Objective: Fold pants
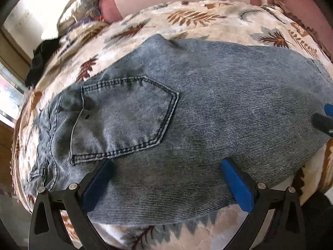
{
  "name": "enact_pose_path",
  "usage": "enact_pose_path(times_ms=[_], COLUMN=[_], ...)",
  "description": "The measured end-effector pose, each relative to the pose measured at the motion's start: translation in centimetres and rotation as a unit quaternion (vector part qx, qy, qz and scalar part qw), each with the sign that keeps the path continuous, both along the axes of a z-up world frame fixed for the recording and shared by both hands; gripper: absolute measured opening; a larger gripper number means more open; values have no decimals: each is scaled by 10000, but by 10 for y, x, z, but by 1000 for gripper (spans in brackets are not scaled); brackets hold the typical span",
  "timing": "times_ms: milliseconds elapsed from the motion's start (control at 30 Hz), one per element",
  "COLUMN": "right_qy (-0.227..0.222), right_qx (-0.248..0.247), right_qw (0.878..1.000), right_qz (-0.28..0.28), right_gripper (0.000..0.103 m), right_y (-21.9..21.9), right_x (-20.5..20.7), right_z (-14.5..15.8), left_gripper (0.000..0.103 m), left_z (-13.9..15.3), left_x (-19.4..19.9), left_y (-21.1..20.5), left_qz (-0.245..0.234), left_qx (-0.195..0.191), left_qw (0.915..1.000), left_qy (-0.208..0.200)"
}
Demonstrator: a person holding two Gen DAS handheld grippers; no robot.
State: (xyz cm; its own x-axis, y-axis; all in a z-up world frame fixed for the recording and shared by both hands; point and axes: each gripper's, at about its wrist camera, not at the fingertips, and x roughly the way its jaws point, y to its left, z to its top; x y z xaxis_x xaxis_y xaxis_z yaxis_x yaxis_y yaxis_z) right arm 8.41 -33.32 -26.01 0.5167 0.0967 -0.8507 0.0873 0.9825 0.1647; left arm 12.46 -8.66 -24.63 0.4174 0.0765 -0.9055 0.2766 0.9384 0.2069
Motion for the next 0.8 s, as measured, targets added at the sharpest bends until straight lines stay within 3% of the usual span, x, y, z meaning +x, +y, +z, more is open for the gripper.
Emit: enact_pose_path(times_ms=[67, 167, 233, 300, 433, 633, 733, 800], right_qy=[-267, -765, -1048, -1050, -1056, -726, -661, -639], right_qx=[396, 814, 1257, 1686, 2440, 3282, 3592, 3549], right_qw=[9988, 9930, 9839, 9734, 9464, 9154, 9035, 9044], right_qz=[-64, -390, -718, -1139, -1835, -2212, -2243, -2282], right_gripper=[94, 94, 94, 94, 94, 87, 86, 86], right_y=[-15, -56, -94, -131, -185, -202, -201, -199], right_x=[-10, -35, -52, -64, -93, -106, -101, -98], right_z=[16, 45, 61, 64, 45, -3, -18, -20], left_gripper=[103, 103, 103, 103, 103, 103, 103, 103], left_z=[7, 27, 36, 46, 51, 30, 18, 5], left_x=[4, -2, -4, -7, -11, 2, 10, 13], left_y=[0, -9, -18, -31, -56, -73, -77, -79], left_qz=[41, -58, -162, -273, -507, -517, -454, -437], left_qx=[-10, -121, -237, -372, -403, -164, -116, 55], left_qw=[10000, 9998, 9993, 9985, 9970, 9981, 9988, 9990], left_qy=[80, -169, -220, -291, -434, -278, -140, -2])
